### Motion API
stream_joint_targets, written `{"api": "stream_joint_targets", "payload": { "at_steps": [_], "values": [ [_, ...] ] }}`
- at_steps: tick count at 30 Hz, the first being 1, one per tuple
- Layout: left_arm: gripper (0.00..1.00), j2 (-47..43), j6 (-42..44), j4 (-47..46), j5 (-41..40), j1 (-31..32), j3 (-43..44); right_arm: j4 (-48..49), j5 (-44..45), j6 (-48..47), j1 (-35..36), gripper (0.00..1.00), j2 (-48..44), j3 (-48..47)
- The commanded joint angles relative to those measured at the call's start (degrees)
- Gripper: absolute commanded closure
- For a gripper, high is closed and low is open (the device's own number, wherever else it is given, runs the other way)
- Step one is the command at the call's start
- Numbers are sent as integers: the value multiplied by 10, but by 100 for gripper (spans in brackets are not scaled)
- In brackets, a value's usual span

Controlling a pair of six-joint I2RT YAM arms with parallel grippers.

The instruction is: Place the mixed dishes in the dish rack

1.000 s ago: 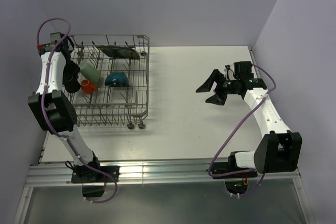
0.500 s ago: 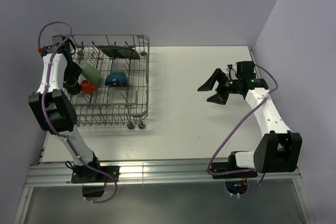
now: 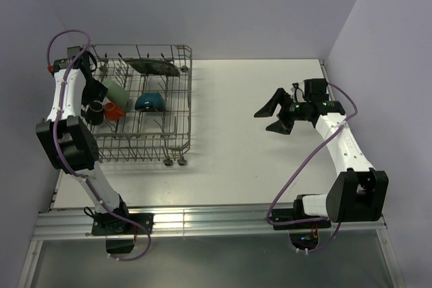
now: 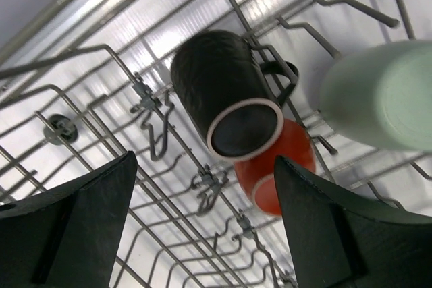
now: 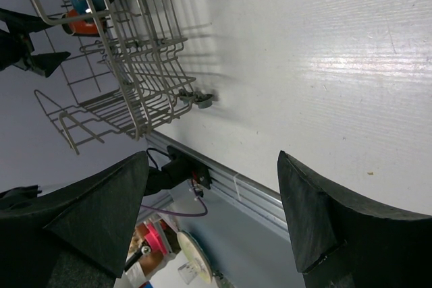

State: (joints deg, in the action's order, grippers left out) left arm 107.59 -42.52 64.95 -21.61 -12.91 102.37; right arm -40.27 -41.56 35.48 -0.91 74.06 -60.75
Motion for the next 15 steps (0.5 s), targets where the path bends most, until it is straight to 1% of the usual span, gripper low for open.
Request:
{"api": "stream_joint_targets", "payload": {
  "at_steps": [1,2,4,5,6,9,10,12,13,15],
  "values": [
    [11,-60,-33,8,34,1,14,7,-3,-11,-2,16,-14,-18],
    [9,-66,-38,8,46,0,16,6,-1,-13,-1,16,-14,-21],
    [8,-81,-54,3,85,4,15,-1,4,-17,-1,16,-14,-25],
    [3,-97,-60,0,98,6,15,-3,6,-20,0,16,-14,-27],
    [1,-105,-65,-3,110,8,16,-6,7,-22,2,16,-14,-29],
    [1,-134,-80,-20,161,24,21,-16,10,-26,6,16,-15,-39],
    [1,-139,-91,-25,195,31,24,-18,12,-26,6,16,-15,-45],
    [1,-155,-102,-44,233,42,20,-24,14,-30,6,16,-16,-50],
    [1,-163,-113,-60,268,58,18,-25,16,-32,22,16,-18,-54],
    [1,-168,-125,-80,299,82,18,-32,19,-35,25,15,-22,-59]
  ]
}}
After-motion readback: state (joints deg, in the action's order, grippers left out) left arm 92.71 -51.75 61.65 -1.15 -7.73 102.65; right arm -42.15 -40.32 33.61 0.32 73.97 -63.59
